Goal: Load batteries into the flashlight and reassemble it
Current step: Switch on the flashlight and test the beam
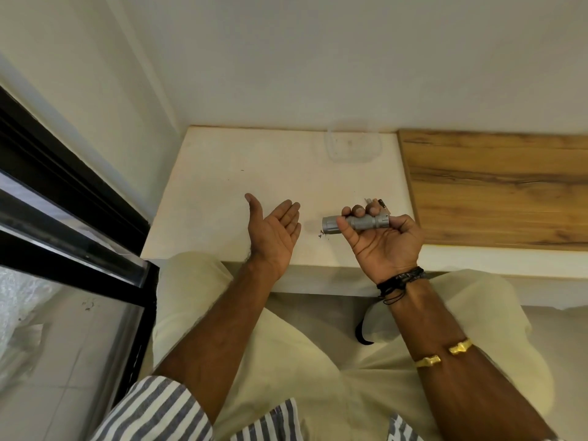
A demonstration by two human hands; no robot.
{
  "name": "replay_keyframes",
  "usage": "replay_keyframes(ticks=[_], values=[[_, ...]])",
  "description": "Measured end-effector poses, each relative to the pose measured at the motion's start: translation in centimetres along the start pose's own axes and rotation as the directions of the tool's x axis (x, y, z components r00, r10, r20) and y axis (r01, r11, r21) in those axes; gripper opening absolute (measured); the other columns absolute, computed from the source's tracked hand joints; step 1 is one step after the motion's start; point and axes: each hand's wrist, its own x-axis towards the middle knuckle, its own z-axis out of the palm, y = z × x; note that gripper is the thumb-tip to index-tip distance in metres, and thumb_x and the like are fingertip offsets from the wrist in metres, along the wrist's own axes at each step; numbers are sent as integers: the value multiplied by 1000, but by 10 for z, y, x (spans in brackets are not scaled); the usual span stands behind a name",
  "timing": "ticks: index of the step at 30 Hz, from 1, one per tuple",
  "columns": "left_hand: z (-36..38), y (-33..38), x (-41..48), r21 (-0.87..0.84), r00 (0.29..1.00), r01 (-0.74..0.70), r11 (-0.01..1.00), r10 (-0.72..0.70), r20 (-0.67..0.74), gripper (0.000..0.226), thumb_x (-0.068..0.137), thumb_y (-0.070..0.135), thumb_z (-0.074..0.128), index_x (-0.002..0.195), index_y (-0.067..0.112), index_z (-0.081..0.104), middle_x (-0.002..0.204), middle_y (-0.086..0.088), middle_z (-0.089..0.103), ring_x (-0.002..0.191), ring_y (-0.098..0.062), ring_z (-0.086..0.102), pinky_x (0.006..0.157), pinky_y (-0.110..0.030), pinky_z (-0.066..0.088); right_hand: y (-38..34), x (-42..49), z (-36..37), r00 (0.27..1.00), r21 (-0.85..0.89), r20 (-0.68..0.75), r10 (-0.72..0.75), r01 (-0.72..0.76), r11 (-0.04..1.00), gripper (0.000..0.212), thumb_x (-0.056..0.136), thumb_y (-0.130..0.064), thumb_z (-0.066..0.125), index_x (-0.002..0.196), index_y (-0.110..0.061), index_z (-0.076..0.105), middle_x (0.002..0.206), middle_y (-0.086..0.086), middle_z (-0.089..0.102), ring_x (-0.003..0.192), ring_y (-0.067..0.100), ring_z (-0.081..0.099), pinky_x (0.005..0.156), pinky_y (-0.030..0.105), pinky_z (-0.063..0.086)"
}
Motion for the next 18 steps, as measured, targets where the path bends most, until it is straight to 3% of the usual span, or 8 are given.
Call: replay_keyframes(ticks=[7, 11, 14, 16, 18], values=[[-1, -2, 4, 125, 999, -27, 992, 30, -22, 93, 90, 77, 13, 151, 10, 33, 157, -10, 37, 146, -29, 33, 122, -44, 20, 3, 2, -1, 998, -39, -58, 14, -16, 999, 21, 76, -20, 40, 80, -6, 55, 83, 13, 58, 100, 36, 62, 95, 55, 54], [0, -6, 10, 319, 997, -62, 946, 76, -32, 71, 101, 58, 18, 150, 9, 34, 156, -10, 39, 146, -25, 33, 122, -38, 20, 7, 5, -3, 998, -74, -62, 8, -13, 997, 24, 83, -22, 38, 85, -6, 56, 86, 14, 61, 104, 38, 62, 96, 54, 54], [1, -8, 9, 554, 982, -150, 819, 186, -9, 44, 106, 33, 39, 143, 10, 47, 149, -6, 49, 139, -19, 44, 117, -29, 30, 9, 7, -4, 998, -101, -58, 11, -17, 995, 36, 94, -28, 32, 88, -4, 58, 90, 17, 64, 110, 40, 61, 101, 54, 52], [1, -9, 8, 705, 966, -210, 677, 254, 43, 39, 105, 28, 45, 140, 13, 52, 144, -1, 55, 132, -13, 50, 107, -19, 36, 11, 10, -3, 999, -123, -45, 18, -24, 992, 33, 94, -28, 36, 91, -4, 59, 95, 19, 64, 116, 41, 57, 105, 55, 50], [0, -9, 10, 750, 961, -227, 621, 269, 68, 39, 104, 28, 45, 141, 14, 52, 142, 2, 56, 129, -11, 51, 103, -15, 37, 14, 15, -1, 999, -150, -34, 29, -34, 988, 27, 91, -26, 42, 93, -5, 59, 98, 20, 63, 120, 41, 53, 106, 55, 49]])
